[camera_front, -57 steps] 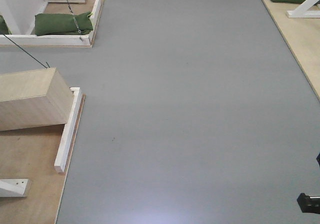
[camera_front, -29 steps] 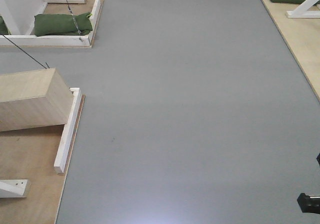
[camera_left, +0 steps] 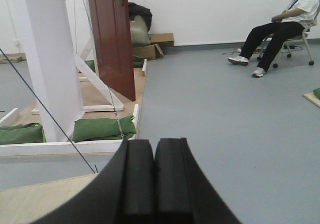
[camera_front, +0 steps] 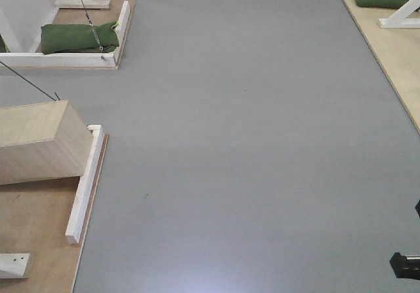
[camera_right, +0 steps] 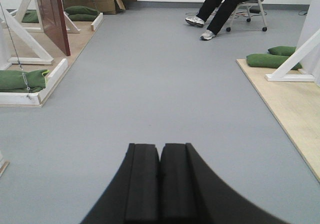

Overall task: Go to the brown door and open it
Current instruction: 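Drive the base forward along the grey floor toward the brown door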

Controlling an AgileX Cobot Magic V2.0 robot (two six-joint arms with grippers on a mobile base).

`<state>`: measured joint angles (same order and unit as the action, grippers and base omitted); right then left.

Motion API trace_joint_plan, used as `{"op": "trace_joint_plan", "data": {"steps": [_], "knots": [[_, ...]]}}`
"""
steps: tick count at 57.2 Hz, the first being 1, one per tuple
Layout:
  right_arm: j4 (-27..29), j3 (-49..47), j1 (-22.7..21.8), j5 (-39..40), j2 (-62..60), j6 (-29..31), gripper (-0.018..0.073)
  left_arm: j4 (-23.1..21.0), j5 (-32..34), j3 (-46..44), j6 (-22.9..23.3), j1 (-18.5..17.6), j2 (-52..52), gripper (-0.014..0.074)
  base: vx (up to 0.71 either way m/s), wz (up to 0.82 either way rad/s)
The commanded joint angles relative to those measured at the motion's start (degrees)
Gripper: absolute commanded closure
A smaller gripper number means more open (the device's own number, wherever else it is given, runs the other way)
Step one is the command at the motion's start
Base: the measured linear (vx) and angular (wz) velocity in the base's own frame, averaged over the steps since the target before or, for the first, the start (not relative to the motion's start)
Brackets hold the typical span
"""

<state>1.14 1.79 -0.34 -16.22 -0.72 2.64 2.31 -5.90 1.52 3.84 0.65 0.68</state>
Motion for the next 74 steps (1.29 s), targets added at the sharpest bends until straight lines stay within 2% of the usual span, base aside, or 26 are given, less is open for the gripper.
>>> {"op": "trace_joint_plan", "data": {"steps": [1, 22, 74], "knots": [[-0.4, 0.2, 0.1, 4.7, -0.8, 0.3, 0.0559, 0.0, 4.5, -1.0, 0.4, 0.2, 1.0, 0.0603, 0.22, -0.03], [-0.4, 0.2, 0.0, 4.7, -0.8, 0.3, 0.0559, 0.0, 4.5, -1.0, 0.4, 1.8, 1.0, 0.0603, 0.27, -0.02], [-0.4, 0.2, 0.0, 4.7, -0.8, 0.3, 0.0559, 0.0, 4.5, -1.0, 0.4, 1.8, 1.0, 0.0603, 0.45, 0.01]]}}
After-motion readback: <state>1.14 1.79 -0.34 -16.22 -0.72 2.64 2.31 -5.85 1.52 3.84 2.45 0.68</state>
